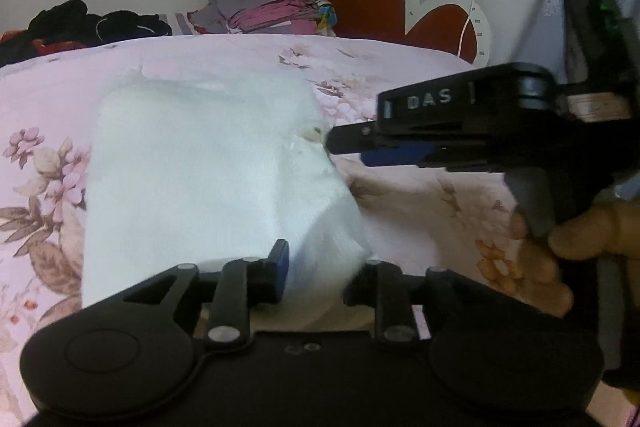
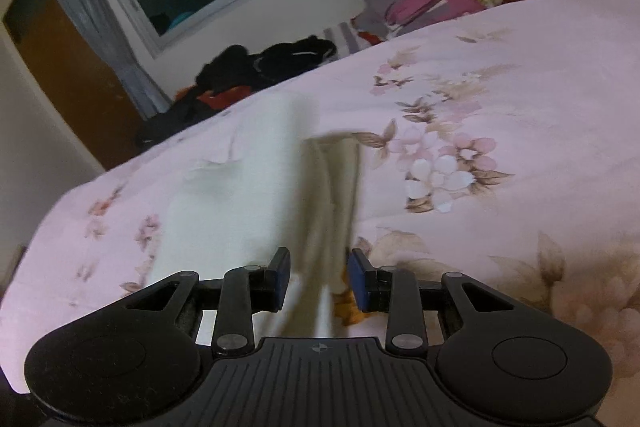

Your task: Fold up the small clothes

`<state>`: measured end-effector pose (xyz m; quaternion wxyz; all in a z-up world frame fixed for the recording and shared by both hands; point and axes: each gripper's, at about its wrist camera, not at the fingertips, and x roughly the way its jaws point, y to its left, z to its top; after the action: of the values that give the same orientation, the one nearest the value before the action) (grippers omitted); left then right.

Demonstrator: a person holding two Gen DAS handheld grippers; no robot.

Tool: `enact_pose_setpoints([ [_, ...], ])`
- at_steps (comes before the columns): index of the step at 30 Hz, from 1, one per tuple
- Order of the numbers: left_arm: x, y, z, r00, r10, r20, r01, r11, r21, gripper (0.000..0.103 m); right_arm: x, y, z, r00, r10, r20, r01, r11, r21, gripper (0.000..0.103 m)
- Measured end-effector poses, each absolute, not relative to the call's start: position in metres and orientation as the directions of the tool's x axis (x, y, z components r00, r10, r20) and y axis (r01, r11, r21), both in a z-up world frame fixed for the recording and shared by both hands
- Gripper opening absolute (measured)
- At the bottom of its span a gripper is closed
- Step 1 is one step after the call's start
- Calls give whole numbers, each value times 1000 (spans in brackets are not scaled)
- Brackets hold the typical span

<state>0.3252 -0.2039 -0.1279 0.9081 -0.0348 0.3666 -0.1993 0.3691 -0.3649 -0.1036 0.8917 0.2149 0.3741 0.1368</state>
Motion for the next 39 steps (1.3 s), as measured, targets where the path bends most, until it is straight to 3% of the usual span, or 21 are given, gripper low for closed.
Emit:
enact_pose_setpoints([
  [1,323,-201,-126,646,-394,-654,336,916,-220,30,369,-363,-104,678,416,-606,-88,865,495,46],
  [2,319,-197,-125,637,-405,-655,334,912,-239,33,369,-362,-103,679,423,-600,-92,860,502,69],
  [3,316,-192,-123,631,-417,-654,330,907,-261,34,369,-360,-104,683,424,-595,-95,859,502,75],
  [7,303,-176,-111,638,-439,-633,339,898,-281,44,374,-354,-107,667,433,-606,-113,863,492,75],
  [10,297,-159,-102,676,-410,-612,302,912,-277,45,379,-348,-112,647,446,-619,-122,861,494,75],
  [12,298,-147,-97,705,-364,-609,248,930,-270,44,382,-342,-115,633,450,-629,-131,864,486,58],
  [13,299,-141,-96,720,-344,-603,220,937,-272,44,385,-340,-117,622,452,-639,-130,865,485,42],
  [17,311,-126,-101,727,-280,-627,150,956,-252,44,392,-335,-122,611,432,-663,-134,882,452,39],
  [18,314,-124,-106,722,-267,-638,141,960,-243,44,394,-333,-123,613,419,-670,-141,892,429,33],
  [19,317,-122,-111,711,-261,-653,132,962,-241,44,395,-331,-122,614,407,-676,-153,902,403,19],
  [23,321,-124,-127,689,-265,-674,113,958,-262,44,399,-322,-113,631,382,-675,-215,922,321,15],
  [27,323,-132,-130,684,-293,-668,139,952,-274,44,402,-323,-115,643,343,-685,-229,939,255,15],
  [33,322,-127,-127,673,-308,-672,142,946,-291,44,399,-341,-120,613,399,-682,-180,911,371,15],
  [36,323,-118,-115,694,-308,-651,125,942,-313,44,394,-346,-108,637,395,-662,-166,909,383,36],
  [37,325,-116,-110,703,-308,-642,123,941,-317,44,393,-348,-104,649,392,-652,-162,909,385,51],
  [38,328,-114,-106,710,-306,-634,118,940,-321,44,394,-349,-100,660,391,-642,-160,908,388,58],
  [39,332,-112,-103,717,-304,-627,112,938,-327,44,396,-349,-97,667,390,-634,-159,907,391,58],
])
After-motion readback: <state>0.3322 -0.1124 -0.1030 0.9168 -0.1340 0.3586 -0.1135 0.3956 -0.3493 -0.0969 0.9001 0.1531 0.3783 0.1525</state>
